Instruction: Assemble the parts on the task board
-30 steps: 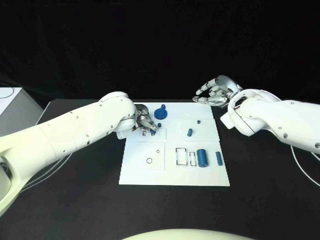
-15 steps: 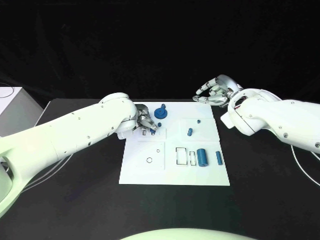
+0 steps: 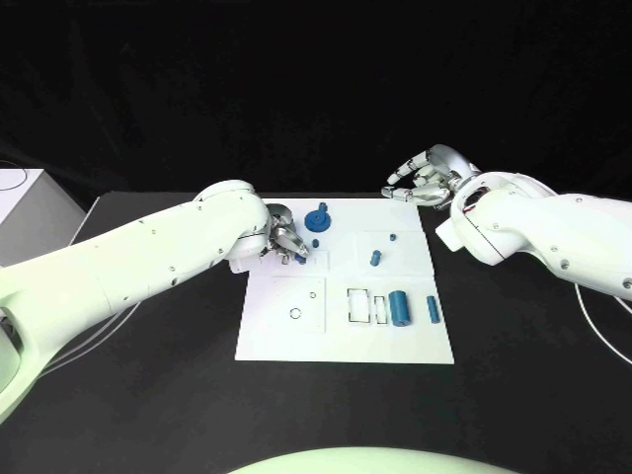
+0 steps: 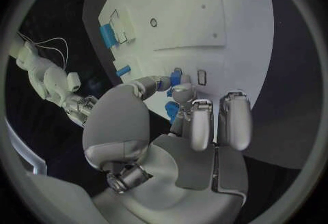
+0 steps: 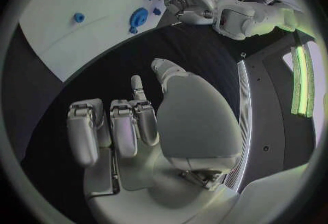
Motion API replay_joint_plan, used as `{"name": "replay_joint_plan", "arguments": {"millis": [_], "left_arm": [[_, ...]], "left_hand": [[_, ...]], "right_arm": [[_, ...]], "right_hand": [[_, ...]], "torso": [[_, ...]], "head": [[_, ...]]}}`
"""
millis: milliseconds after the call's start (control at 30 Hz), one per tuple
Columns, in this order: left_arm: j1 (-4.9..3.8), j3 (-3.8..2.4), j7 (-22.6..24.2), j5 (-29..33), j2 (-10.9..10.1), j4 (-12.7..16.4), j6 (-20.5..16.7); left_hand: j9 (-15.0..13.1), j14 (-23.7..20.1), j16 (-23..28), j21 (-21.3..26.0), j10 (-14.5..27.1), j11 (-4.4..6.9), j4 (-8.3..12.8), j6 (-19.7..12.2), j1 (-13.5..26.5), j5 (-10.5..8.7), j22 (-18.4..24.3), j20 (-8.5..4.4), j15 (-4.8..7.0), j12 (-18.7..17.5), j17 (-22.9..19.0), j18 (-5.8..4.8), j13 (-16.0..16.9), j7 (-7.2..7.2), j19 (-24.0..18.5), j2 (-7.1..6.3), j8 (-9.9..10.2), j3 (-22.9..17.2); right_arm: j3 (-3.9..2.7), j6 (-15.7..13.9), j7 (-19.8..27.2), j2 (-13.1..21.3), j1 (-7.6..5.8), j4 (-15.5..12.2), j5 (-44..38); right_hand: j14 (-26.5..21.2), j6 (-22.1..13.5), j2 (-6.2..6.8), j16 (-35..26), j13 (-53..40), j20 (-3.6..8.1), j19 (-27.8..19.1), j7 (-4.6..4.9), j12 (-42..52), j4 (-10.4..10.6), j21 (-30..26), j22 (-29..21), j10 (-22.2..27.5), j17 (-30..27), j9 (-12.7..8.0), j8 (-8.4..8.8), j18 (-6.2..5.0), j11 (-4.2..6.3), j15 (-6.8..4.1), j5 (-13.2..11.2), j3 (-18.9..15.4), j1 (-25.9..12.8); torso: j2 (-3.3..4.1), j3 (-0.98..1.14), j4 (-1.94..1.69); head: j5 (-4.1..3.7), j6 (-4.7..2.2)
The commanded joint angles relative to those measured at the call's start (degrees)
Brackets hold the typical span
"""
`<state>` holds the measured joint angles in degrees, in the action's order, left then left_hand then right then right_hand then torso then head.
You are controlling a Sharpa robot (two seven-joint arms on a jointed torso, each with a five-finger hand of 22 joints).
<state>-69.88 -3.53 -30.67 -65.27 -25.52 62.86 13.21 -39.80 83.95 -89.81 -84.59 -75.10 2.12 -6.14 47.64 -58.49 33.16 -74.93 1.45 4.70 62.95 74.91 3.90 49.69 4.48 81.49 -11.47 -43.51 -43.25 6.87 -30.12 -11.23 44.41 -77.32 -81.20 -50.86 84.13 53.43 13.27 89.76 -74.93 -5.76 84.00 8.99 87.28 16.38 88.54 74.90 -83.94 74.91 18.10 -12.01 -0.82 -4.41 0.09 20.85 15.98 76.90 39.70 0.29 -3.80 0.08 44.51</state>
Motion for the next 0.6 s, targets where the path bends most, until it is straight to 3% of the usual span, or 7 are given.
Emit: {"name": "replay_joint_plan", "arguments": {"millis": [33, 600], "left_arm": [[0.06, 0.03, -0.31, -0.37, -0.09, 0.23, 2.33], [0.07, 0.03, -0.30, -0.37, -0.14, 0.64, 2.09]], "left_hand": [[-15.89, 6.05, -0.19, -0.36, -0.13, 0.06, 7.79, 2.74, -1.08, 0.09, -2.78, 0.02, 0.35, -0.15, 15.09, -1.08, -0.21, -2.46, 0.53, 0.79, -0.30, -7.29], [-15.88, 6.05, -0.19, -0.34, -0.10, 0.08, 7.86, 2.82, -1.22, 0.12, -2.75, 0.00, 0.36, -0.30, 15.09, -1.08, -0.40, -2.46, 0.52, 0.81, -0.26, -7.29]], "right_arm": [[-0.02, 0.93, -0.06, -0.01, 0.03, 0.01, -0.62], [-0.02, 1.22, -0.21, -0.13, 0.09, 0.15, -0.75]], "right_hand": [[5.87, -0.27, -0.09, 0.24, -12.27, -0.14, 5.21, 0.00, -0.19, 0.11, -0.24, 13.73, -2.91, 15.09, 0.08, -0.36, 0.35, 0.11, -0.03, 0.17, -0.40, -0.84], [5.87, -0.29, -0.04, 0.24, -12.26, -0.14, 5.23, -0.02, -0.19, 0.05, -0.20, 13.77, -2.90, 15.09, 0.09, -0.37, 0.36, 0.12, -0.03, 0.16, -0.45, -0.81]], "torso": [[-0.05, 0.01, -0.02], [-0.02, 0.01, -0.02]], "head": [[0.02, 0.12], [0.24, -0.01]]}}
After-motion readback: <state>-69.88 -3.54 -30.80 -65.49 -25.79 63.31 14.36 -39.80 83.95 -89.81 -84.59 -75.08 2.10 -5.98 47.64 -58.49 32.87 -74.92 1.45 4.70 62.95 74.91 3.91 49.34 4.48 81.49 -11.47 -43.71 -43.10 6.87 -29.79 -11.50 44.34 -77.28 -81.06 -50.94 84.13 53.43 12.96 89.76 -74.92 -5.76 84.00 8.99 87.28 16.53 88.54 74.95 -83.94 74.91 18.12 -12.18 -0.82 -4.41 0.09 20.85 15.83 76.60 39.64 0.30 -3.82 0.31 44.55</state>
